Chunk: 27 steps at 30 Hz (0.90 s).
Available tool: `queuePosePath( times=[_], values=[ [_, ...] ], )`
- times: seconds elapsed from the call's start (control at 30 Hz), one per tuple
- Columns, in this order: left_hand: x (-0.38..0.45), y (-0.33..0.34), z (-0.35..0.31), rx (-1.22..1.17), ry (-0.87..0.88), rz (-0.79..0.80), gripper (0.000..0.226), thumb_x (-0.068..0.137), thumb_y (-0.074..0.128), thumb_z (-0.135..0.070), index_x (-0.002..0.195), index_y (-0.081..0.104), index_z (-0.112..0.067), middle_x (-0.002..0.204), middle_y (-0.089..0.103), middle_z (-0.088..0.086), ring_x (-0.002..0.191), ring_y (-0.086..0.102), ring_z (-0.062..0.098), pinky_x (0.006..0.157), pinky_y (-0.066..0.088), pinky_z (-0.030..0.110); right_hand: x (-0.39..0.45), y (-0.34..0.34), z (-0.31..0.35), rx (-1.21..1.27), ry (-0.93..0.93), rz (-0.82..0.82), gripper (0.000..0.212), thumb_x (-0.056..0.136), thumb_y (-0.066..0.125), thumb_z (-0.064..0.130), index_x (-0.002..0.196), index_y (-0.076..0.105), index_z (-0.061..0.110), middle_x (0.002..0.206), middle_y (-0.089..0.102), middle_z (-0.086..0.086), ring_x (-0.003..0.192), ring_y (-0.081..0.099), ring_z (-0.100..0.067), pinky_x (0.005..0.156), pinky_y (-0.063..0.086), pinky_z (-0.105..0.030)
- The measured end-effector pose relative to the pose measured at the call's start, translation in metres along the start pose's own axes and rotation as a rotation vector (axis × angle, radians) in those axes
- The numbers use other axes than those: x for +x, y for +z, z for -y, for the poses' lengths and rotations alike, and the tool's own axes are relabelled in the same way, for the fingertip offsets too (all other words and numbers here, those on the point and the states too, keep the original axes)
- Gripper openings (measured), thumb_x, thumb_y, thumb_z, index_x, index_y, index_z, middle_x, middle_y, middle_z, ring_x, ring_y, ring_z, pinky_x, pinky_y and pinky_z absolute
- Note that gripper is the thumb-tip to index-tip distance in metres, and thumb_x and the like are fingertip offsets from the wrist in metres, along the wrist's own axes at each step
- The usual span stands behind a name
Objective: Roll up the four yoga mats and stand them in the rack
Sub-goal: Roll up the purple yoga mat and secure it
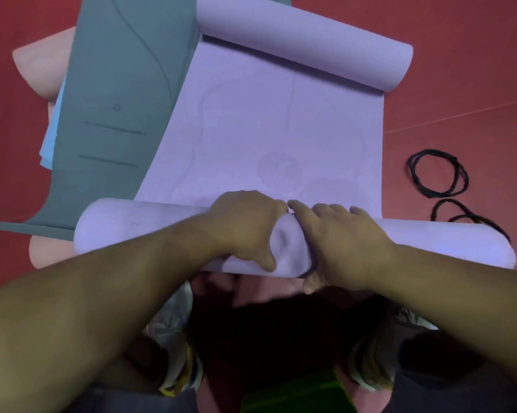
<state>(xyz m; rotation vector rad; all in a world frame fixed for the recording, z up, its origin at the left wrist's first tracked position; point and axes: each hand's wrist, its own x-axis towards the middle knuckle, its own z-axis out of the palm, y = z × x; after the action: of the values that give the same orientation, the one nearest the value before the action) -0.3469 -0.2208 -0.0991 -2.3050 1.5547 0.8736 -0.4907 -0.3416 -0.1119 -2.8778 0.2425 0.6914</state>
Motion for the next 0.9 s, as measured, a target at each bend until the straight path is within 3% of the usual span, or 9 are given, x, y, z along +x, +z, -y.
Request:
queuePosePath(
  times=[0.1,0.2,0.33,0.43,0.53,0.63,0.73,0.83,0.9],
  values=[
    [0.002,-0.007,0.001,-0.109,0.004,0.131,0.066,0.056,0.083,-0.061,0.11,0.053,-0.036,0.088,0.065,-0.013,0.084,0.062,0.012,0.076,0.056,0.039,0.006,-0.006,-0.001,0.104,0.026,0.087,0.101,0.061,0.082,0.062,0.141,0.031,0.027,0.106,0.058,0.003,0.096,0.06,-0.025,0.083,0.049,-0.039],
    [0.001,-0.005,-0.009,-0.067,-0.009,0.09,0.095,0.057,0.084,-0.064,0.137,0.042,-0.033,0.111,0.062,-0.01,0.1,0.062,0.018,0.084,0.055,0.041,0.011,-0.012,-0.015,0.184,0.029,0.189,0.081,0.062,0.084,0.055,0.125,0.042,0.025,0.094,0.058,0.006,0.087,0.057,-0.022,0.078,0.053,-0.04],
    [-0.001,0.011,-0.022,0.215,0.032,-0.033,0.13,0.055,0.085,-0.066,0.156,0.011,-0.032,0.127,0.052,0.002,0.11,0.057,0.026,0.08,0.039,0.037,0.012,-0.017,-0.032,0.337,0.035,0.249,0.079,0.058,0.087,0.053,0.124,0.05,0.03,0.102,0.064,0.01,0.094,0.061,-0.017,0.081,0.055,-0.038],
    [0.001,0.024,-0.019,0.168,0.018,-0.088,0.103,0.064,0.08,-0.062,0.147,0.03,-0.028,0.115,0.059,0.0,0.097,0.061,0.025,0.073,0.041,0.035,0.009,-0.004,-0.023,0.349,0.027,0.215,0.089,0.06,0.085,0.053,0.136,0.041,0.035,0.112,0.062,0.011,0.099,0.061,-0.018,0.084,0.054,-0.039],
    [0.003,0.017,-0.009,0.039,0.011,-0.082,0.084,0.064,0.077,-0.062,0.136,0.047,-0.03,0.099,0.065,-0.007,0.088,0.064,0.021,0.07,0.049,0.033,0.004,0.005,-0.011,0.13,0.036,0.053,0.114,0.059,0.08,0.067,0.15,0.021,0.035,0.131,0.053,0.005,0.116,0.056,-0.024,0.096,0.047,-0.042],
    [0.004,0.006,-0.003,-0.053,0.018,-0.001,0.081,0.06,0.08,-0.063,0.129,0.052,-0.034,0.096,0.067,-0.01,0.089,0.064,0.016,0.075,0.055,0.037,0.006,-0.005,-0.006,0.052,0.07,0.066,0.104,0.057,0.081,0.069,0.14,0.032,0.031,0.112,0.059,0.003,0.103,0.06,-0.026,0.084,0.047,-0.038],
    [0.001,0.004,-0.009,-0.067,0.037,0.006,0.103,0.059,0.083,-0.062,0.145,0.035,-0.036,0.11,0.061,-0.01,0.097,0.063,0.018,0.081,0.055,0.04,0.011,-0.016,-0.014,0.2,0.061,0.181,0.093,0.059,0.085,0.06,0.134,0.039,0.031,0.09,0.055,0.01,0.088,0.058,-0.02,0.075,0.052,-0.036],
    [-0.003,0.012,-0.02,0.144,0.056,-0.17,0.129,0.053,0.083,-0.07,0.155,0.014,-0.03,0.123,0.056,-0.001,0.104,0.06,0.024,0.086,0.049,0.04,0.015,-0.025,-0.03,0.321,0.055,0.18,0.092,0.054,0.086,0.059,0.133,0.047,0.036,0.098,0.064,0.013,0.091,0.062,-0.016,0.079,0.056,-0.037],
    [-0.004,0.02,-0.024,0.237,0.04,-0.244,0.129,0.057,0.081,-0.07,0.156,0.012,-0.025,0.124,0.056,0.002,0.103,0.059,0.026,0.081,0.042,0.038,0.014,-0.024,-0.033,0.361,0.052,0.183,0.088,0.052,0.086,0.062,0.128,0.05,0.037,0.1,0.066,0.014,0.092,0.063,-0.015,0.08,0.056,-0.036]
  ],
)
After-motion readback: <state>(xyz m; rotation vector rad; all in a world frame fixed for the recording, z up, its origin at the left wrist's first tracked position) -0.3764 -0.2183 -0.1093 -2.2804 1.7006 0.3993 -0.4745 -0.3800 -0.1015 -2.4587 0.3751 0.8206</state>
